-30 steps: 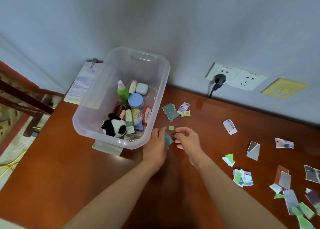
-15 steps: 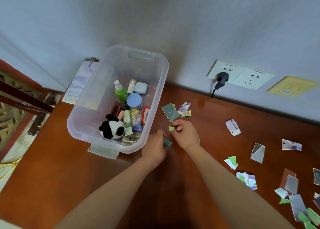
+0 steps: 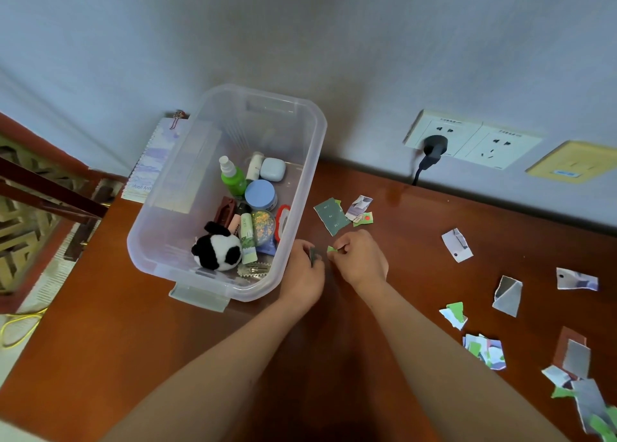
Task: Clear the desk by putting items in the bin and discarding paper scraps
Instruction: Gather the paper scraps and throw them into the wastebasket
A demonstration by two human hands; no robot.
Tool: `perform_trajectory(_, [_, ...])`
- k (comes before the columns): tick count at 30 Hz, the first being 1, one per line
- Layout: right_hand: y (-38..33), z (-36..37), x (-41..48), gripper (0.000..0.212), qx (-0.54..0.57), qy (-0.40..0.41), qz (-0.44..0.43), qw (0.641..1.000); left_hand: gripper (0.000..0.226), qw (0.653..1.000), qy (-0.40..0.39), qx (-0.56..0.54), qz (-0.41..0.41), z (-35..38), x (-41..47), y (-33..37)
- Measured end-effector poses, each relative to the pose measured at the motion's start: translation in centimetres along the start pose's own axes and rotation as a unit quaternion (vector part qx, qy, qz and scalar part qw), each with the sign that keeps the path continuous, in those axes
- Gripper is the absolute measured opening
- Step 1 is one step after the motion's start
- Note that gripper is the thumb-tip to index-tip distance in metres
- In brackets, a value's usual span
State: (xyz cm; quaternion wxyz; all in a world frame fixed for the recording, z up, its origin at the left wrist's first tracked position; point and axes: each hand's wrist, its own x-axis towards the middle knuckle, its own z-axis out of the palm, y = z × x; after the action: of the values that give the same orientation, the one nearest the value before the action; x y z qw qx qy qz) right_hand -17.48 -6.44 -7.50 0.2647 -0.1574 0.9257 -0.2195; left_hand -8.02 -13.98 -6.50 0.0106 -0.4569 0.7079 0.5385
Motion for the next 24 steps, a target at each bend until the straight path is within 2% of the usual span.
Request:
perform_trajectory(4, [-0.1,0.0,0.1,0.008,0.000,-0.006,0.001,1.000,0.041,1.000,-0.002,-0.018,0.003,0.1,0.7,-0.1])
perform_trajectory(7, [-0.2,-0.2,0.0,0.010,-0.009,0.001,-0.006,1.000,0.039,1.000,-0.009,-0.025,0.007,-0.1,0.8,0.4])
perform_trajectory(11, [0.0,-0.6,-0.4,0.006,-0.044,0.004,-0.069,0.997,0.034,0.999,-0.001,-0.038,0.012,-0.1,0.8,0.6])
perform_trajectory(13, [0.2,-0.7,-0.3,0.009,-0.001,-0.011,-0.059,0.998,0.036,0.999,0.013,-0.042,0.021,0.0,0.9,0.8])
perform_trajectory(15, [0.6,-0.9,-0.1,0.014,0.118,-0.008,-0.015,0.993,0.036,0.998,0.021,-0.042,0.033,0.3,1.1,1.3])
perform_trajectory(16, [0.6,-1.2,0.0,0.017,0.213,-0.005,0.018,0.977,0.034,0.998,0.019,-0.040,0.039,0.4,1.2,1.6])
perform_trajectory(18, [0.4,-2.2,0.0,0.020,0.396,-0.003,0.085,0.914,0.027,0.998,0.012,-0.021,0.049,0.8,1.5,2.4])
perform_trajectory(19, [0.3,-2.9,0.1,0.020,0.454,-0.002,0.116,0.884,0.025,0.999,0.009,-0.010,0.051,1.0,1.6,2.7])
perform_trajectory(22, [0.3,-4.7,0.9,0.025,0.567,0.000,0.200,0.799,0.025,0.998,0.011,0.015,0.056,1.8,2.2,3.9])
perform_trajectory(23, [0.5,-5.0,1.3,0.024,0.589,-0.008,0.217,0.778,0.027,0.998,0.015,0.028,0.057,2.0,2.5,4.3])
perform_trajectory(24, [0.7,-5.3,1.7,0.021,0.594,-0.015,0.224,0.772,0.030,0.997,0.020,0.040,0.057,2.1,2.7,4.7])
